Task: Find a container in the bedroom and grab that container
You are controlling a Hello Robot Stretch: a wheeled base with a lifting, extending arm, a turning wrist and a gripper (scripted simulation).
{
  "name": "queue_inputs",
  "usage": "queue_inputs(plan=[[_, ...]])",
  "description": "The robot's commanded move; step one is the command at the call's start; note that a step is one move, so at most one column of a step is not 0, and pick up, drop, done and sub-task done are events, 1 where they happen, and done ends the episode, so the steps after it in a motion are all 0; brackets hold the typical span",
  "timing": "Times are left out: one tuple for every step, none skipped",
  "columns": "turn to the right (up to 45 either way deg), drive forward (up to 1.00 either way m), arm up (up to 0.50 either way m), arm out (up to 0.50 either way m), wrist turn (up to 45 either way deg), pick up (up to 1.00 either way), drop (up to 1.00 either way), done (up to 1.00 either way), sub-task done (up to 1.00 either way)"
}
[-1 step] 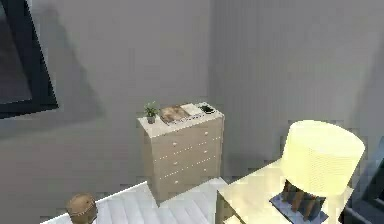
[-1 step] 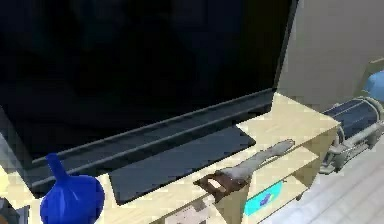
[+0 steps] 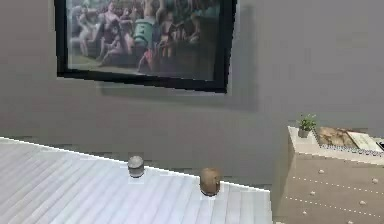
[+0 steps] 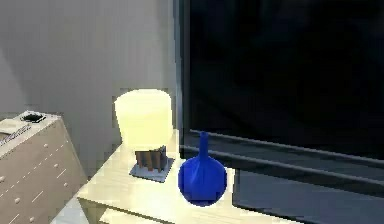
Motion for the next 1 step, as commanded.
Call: queue_inputs(plan=[[-45.0,0.00,0.00,0.00,0.0,0.00,0.00,0.00,0.00]])
